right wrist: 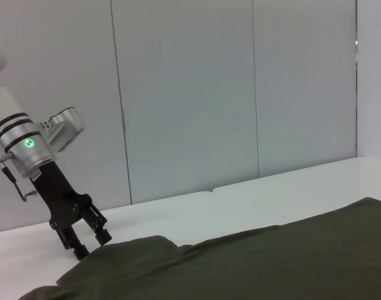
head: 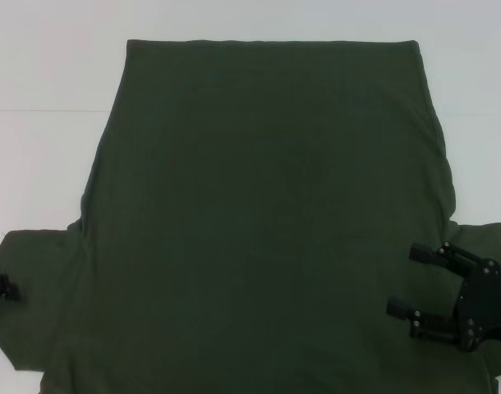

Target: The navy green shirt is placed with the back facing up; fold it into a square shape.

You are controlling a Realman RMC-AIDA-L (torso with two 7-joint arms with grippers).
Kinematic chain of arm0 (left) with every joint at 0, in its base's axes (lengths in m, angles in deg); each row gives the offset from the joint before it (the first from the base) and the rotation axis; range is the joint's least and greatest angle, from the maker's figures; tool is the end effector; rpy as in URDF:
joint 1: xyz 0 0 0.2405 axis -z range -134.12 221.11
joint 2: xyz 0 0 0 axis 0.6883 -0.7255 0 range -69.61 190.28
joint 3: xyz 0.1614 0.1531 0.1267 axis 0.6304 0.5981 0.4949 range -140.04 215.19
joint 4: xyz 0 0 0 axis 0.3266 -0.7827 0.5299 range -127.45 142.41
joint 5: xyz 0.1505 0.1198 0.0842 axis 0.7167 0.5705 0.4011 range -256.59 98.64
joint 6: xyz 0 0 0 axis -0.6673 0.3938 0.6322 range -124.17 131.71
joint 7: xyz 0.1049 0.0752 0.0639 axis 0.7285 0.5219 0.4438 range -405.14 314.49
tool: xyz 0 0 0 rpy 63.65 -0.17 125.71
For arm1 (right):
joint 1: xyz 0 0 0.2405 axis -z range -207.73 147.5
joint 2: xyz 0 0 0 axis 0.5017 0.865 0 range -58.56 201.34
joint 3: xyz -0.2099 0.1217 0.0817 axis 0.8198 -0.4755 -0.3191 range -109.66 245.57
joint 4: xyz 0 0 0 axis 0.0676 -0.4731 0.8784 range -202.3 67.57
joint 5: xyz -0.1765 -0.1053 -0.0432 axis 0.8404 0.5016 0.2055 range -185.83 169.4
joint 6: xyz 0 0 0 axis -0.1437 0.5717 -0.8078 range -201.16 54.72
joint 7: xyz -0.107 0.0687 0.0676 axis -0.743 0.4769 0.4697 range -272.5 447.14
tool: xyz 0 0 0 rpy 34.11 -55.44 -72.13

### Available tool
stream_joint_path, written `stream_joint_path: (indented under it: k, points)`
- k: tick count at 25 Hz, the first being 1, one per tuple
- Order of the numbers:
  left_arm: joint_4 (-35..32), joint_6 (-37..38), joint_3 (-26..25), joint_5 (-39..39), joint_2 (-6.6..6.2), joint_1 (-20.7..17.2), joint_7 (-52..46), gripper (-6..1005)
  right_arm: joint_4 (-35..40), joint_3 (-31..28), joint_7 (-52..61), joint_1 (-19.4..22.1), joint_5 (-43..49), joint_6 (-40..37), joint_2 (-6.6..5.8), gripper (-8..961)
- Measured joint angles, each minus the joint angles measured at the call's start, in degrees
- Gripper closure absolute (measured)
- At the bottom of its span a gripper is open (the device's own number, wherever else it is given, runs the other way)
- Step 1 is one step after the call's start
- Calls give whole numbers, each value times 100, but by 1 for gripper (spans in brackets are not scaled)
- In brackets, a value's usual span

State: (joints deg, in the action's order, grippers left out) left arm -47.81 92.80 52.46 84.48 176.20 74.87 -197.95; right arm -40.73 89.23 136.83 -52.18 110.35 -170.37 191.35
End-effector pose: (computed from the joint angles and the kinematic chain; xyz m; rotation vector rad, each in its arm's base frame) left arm -0.3739 0.3033 0.1006 -1.5718 -2.1283 -0.1372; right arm 0.3104 0.2618 -0.0077 -2.5358 0.3820 0.8649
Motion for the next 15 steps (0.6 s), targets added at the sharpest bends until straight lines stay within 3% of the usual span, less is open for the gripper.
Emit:
stream_joint_path:
  k: [15]
  points:
    - [64,-32,14,8,-5,1,8,139,-1,0,1,0,0,-14,0,40]
